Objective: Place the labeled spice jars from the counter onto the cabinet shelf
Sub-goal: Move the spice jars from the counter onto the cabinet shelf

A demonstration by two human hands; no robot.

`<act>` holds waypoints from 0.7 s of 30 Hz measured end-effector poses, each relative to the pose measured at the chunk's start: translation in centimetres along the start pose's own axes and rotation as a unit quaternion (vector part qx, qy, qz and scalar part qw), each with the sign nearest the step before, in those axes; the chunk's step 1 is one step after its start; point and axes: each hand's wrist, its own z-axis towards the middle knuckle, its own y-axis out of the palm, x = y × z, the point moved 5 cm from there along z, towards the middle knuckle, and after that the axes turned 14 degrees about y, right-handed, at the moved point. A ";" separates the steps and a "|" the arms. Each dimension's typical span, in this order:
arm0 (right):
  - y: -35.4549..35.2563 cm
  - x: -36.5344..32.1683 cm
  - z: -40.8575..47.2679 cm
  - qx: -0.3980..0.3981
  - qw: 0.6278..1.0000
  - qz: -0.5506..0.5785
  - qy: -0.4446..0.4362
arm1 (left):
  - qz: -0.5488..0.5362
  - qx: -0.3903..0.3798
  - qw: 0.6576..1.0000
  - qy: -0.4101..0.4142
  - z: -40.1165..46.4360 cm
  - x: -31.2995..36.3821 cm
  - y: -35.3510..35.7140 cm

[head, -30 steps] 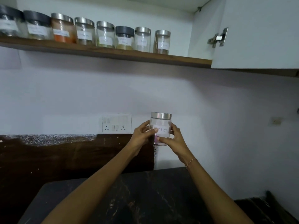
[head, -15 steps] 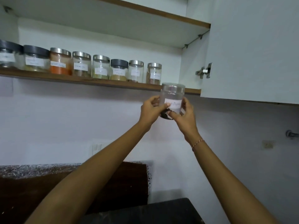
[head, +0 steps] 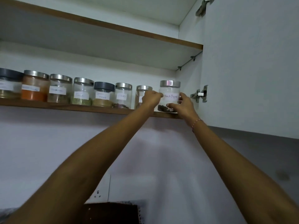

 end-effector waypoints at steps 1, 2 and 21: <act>0.3 0.3 1.0 -0.009 1.000 -0.009 0.004 | -0.015 -0.005 0.999 -0.029 0.9 -0.6 0.2; 0.7 0.6 1.9 -0.019 1.000 -0.017 0.010 | -0.022 -0.014 0.998 -0.049 1.5 -1.0 0.4; 3.9 3.1 7.6 0.008 0.981 -0.184 0.066 | -0.002 -0.059 0.995 -0.085 4.8 -4.4 0.7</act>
